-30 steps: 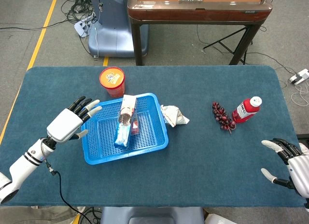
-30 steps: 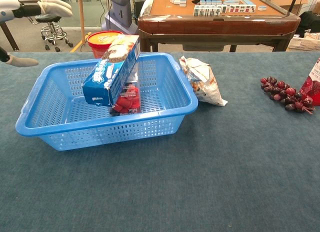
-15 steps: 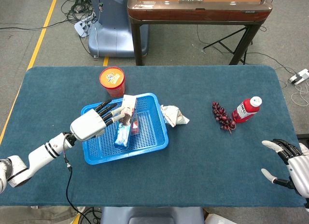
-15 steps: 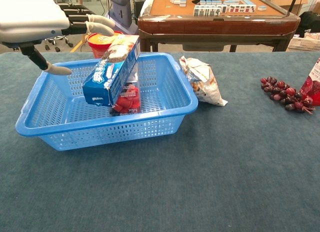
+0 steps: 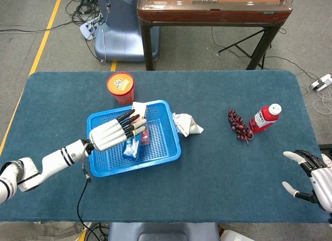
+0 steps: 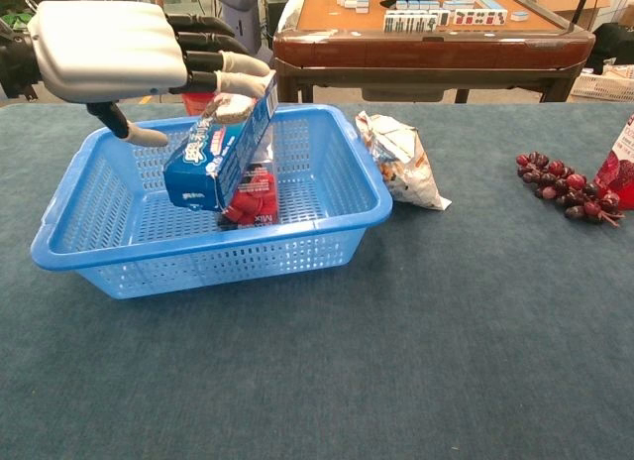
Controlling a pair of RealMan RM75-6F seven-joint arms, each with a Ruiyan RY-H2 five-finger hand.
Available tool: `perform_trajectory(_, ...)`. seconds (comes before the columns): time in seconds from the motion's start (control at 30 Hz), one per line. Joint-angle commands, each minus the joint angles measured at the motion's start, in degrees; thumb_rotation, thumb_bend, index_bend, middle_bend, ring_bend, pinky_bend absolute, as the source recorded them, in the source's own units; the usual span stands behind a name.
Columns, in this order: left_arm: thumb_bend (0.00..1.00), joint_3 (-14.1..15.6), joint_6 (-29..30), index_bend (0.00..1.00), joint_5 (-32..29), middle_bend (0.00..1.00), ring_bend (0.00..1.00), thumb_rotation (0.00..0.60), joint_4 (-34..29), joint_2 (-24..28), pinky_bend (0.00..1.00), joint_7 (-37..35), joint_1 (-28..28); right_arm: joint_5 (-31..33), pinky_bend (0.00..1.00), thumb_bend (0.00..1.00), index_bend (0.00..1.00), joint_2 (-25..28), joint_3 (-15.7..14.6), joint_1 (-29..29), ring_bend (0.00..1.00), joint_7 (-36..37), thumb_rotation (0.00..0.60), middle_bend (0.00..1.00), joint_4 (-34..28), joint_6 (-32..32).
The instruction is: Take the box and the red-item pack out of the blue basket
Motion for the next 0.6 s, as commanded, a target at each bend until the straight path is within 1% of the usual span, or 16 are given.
perform_trajectory(0.03,0.29,0.6,-1.0,0.02,0.5,0.0,0.01,0.6,0.3,-0.4,0.0,2.1,-1.1,0.1,0.24,0.19,0.21,0.0,0.0,0.0,0.17,0.2,0.6,0.26,0.1,-0.1)
perform_trajectory(0.1,0.29,0.9,-1.2,0.02,0.7,0.0,0.01,0.6,0.5,-0.8,0.0,3.6,-1.5,0.2,0.24,0.19,0.21,-0.1,0.0,0.0,0.17,0.3,0.6,0.26,0.2,-0.1)
perform_trajectory(0.33,0.29,1.6,-1.8,0.04,0.1,0.0,0.01,0.6,0.5,-1.6,0.0,5.4,-2.5,0.4,0.24,0.19,0.21,-0.3,0.0,-0.2,0.17,0.6,0.6,0.26,0.6,0.0)
perform_trajectory(0.43,0.29,2.1,-1.9,0.1,0.4,0.0,0.02,0.6,0.8,-2.0,0.0,6.7,-2.9,0.6,0.24,0.19,0.21,-0.3,0.0,-0.3,0.17,0.7,0.6,0.26,0.7,0.1)
perform_trajectory(0.5,0.29,2.3,-1.7,0.17,0.1,0.01,0.06,0.6,0.8,-2.3,0.0,6.9,-2.9,0.6,0.24,0.19,0.21,-0.3,0.0,-0.3,0.17,0.7,0.6,0.26,0.7,0.1)
perform_trajectory(0.53,0.29,2.3,-1.6,0.2,-0.1,0.03,0.09,0.6,0.9,-2.5,0.0,6.8,-2.9,0.6,0.24,0.19,0.21,-0.3,0.0,-0.3,0.17,0.7,0.6,0.26,0.7,0.1)
perform_trajectory(0.6,0.29,2.5,-1.3,0.26,-0.4,0.09,0.16,0.6,1.1,-2.8,0.01,7.0,-2.9,0.6,0.24,0.19,0.21,-0.4,0.0,-0.4,0.17,0.8,0.6,0.26,0.8,0.2)
